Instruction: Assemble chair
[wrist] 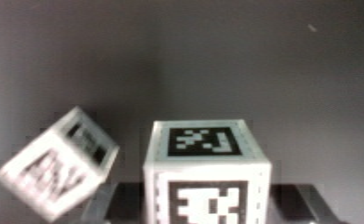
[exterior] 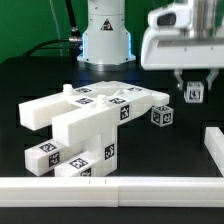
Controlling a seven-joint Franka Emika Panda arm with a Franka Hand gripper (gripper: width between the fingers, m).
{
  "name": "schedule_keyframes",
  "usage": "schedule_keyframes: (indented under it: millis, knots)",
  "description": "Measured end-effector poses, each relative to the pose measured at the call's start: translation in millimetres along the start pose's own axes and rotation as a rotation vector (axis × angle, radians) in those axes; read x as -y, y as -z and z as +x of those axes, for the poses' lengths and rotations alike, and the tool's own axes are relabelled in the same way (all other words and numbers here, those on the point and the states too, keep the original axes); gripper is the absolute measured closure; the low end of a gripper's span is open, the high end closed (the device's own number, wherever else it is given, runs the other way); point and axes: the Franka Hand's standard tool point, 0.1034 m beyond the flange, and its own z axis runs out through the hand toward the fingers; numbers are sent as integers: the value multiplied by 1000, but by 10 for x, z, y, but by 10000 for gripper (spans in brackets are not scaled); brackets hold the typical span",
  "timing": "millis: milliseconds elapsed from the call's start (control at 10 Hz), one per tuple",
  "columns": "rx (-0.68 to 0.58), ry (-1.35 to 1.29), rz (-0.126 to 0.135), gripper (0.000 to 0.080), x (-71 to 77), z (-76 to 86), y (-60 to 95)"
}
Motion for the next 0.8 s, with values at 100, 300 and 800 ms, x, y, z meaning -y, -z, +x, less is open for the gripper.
schedule_keyframes:
  millis: [100, 300, 800]
  knots:
    - [-4, -3, 17, 515, -51, 80, 255]
    - [-22, 16, 47, 515, -244, 373, 716]
    - [-32, 63, 37, 515, -272, 380, 617]
